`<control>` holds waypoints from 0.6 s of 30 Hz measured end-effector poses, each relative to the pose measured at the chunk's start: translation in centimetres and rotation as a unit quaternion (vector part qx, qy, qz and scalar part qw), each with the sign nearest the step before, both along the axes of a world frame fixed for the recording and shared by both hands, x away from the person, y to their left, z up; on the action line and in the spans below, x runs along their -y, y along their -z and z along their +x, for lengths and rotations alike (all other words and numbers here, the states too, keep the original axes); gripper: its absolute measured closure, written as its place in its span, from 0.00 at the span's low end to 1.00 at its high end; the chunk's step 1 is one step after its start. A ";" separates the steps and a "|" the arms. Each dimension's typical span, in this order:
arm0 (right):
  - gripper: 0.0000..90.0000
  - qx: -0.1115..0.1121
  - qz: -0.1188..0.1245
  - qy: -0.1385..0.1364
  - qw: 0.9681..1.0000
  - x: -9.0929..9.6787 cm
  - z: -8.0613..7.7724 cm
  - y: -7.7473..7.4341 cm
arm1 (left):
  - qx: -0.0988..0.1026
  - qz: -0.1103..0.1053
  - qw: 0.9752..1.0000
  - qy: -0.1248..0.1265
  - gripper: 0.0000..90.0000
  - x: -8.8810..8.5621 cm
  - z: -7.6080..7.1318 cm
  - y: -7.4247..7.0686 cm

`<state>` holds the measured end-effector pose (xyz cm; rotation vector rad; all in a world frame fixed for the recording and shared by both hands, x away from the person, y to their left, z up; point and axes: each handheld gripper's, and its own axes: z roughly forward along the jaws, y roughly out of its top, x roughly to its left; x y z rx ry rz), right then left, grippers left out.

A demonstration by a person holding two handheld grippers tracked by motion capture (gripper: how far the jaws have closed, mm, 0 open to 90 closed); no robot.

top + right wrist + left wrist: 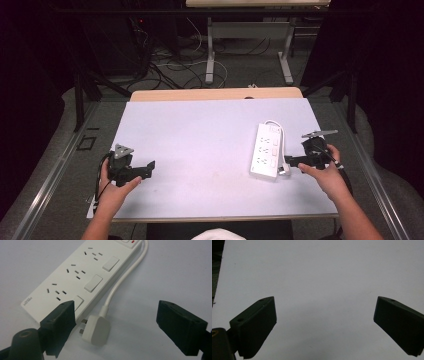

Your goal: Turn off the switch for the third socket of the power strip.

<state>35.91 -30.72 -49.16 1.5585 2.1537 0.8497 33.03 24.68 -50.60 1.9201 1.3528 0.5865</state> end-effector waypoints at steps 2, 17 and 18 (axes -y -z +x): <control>0.17 -0.003 0.005 0.002 1.000 0.3 -0.1 0.1 | -0.001 -0.001 1.000 0.000 0.05 0.0 0.0 0.0; 0.00 0.012 0.012 0.020 1.000 1.5 -0.4 2.0 | -0.010 0.005 1.000 0.002 0.05 -0.1 0.0 0.1; 0.00 0.017 0.011 0.020 1.000 1.5 -0.4 2.1 | -0.008 0.004 1.000 0.001 0.05 -0.1 0.0 0.1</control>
